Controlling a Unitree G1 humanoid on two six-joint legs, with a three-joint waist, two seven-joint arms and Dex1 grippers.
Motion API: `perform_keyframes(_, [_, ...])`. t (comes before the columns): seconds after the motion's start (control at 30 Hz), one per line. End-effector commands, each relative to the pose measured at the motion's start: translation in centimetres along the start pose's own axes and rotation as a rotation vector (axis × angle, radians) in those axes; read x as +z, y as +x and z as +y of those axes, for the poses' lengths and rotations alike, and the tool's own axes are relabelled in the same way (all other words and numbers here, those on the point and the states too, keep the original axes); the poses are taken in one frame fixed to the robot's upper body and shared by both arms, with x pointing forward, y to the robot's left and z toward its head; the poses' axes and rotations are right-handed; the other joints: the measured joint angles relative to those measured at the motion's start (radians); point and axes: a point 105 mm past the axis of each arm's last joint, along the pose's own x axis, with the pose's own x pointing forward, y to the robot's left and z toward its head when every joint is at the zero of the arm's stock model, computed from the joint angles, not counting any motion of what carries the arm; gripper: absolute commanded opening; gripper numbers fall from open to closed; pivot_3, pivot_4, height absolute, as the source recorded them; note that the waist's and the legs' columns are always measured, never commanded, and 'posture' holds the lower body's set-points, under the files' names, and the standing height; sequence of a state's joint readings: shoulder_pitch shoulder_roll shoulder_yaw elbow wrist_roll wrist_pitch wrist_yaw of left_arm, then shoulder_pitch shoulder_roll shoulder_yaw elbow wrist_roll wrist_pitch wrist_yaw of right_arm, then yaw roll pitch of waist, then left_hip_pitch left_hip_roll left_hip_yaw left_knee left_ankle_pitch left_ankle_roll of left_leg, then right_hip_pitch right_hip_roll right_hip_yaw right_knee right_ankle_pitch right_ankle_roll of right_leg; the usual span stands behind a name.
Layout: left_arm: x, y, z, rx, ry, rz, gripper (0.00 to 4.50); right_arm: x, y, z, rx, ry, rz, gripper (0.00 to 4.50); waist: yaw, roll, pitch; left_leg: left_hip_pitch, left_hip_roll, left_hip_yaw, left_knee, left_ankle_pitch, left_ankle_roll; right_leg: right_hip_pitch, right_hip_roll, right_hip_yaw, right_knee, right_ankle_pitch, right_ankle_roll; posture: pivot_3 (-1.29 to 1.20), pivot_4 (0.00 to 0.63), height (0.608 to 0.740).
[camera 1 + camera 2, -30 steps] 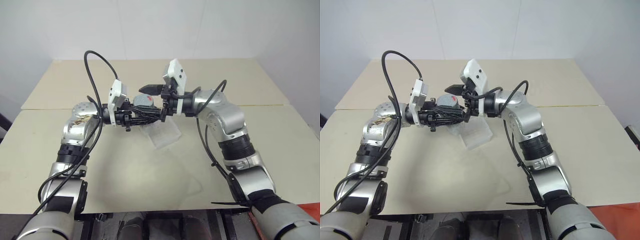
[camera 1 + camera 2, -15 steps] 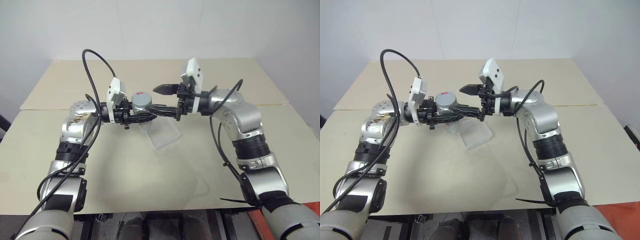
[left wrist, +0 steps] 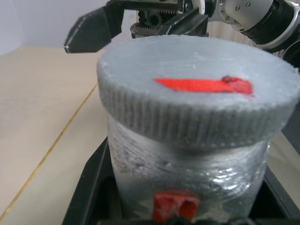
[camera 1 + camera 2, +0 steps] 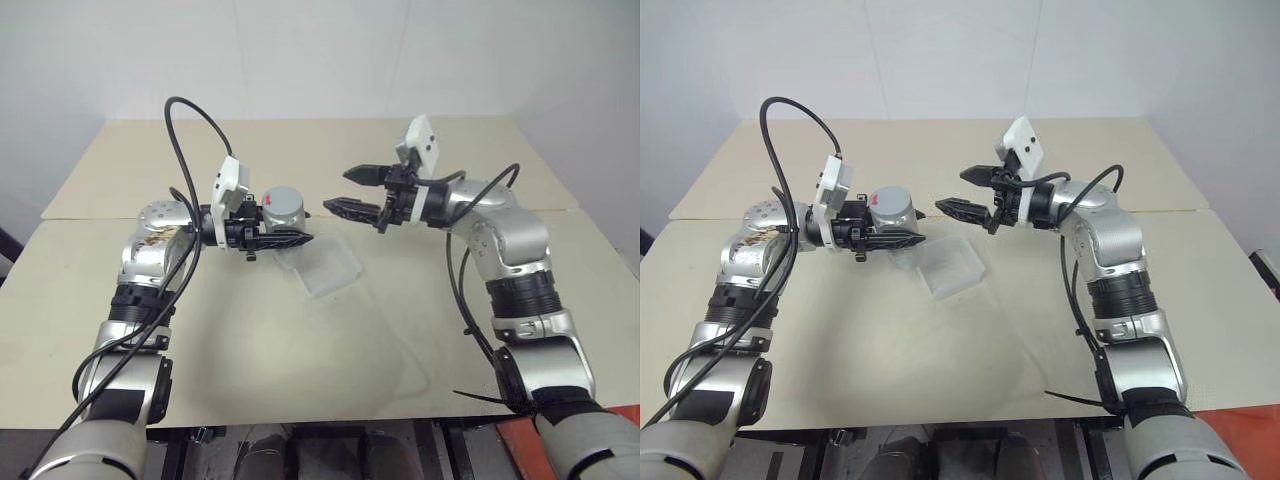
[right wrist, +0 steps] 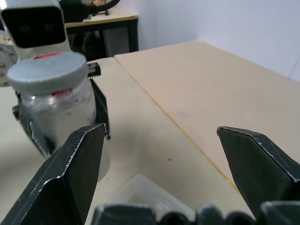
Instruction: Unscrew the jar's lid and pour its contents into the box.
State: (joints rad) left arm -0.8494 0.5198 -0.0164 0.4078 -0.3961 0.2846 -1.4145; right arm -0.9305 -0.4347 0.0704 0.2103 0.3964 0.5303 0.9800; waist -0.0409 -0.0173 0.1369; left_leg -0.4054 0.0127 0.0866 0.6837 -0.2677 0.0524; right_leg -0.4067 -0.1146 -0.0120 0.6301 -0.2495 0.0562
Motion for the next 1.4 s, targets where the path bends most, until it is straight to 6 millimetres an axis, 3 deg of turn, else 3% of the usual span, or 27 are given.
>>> perform_keyframes(0.03, [1.3, 0.0, 0.4, 0.004, 0.054, -0.025, 1.94, 2.6, -0.3, 1.4, 0.065, -0.085, -0.056, 4.47, 0.001, 0.000, 0.000, 0.000, 0.000, 0.000, 0.000, 0.000, 0.000, 0.000, 0.000, 0.000, 0.000, 0.000, 0.000, 0.00, 0.150, 0.740])
perform_keyframes(0.37, [1.3, 0.7, 0.6, -0.005, 0.057, -0.033, 1.94, 5.4, 2.1, 5.8, 0.153, -0.123, -0.086, 4.47, 0.002, 0.000, 0.000, 0.000, 0.000, 0.000, 0.000, 0.000, 0.000, 0.000, 0.000, 0.000, 0.000, 0.000, 0.000, 0.00, 0.150, 0.740])
perform_keyframes(0.83, [1.2, 0.5, 0.5, -0.009, 0.057, -0.026, 1.94, 5.3, 4.6, 6.0, 0.130, -0.107, -0.077, 4.47, 0.001, 0.000, 0.000, 0.000, 0.000, 0.000, 0.000, 0.000, 0.000, 0.000, 0.000, 0.000, 0.000, 0.000, 0.000, 0.00, 0.150, 0.740])
perform_keyframes(1.4, [1.2, 0.4, 0.3, -0.007, 0.056, -0.025, 1.94, 4.8, 4.9, 5.9, 0.139, -0.090, -0.064, 4.47, -0.001, 0.000, 0.000, 0.000, 0.000, 0.000, 0.000, 0.000, 0.000, 0.000, 0.000, -0.001, 0.000, 0.000, 0.000, 0.00, 0.150, 0.740])
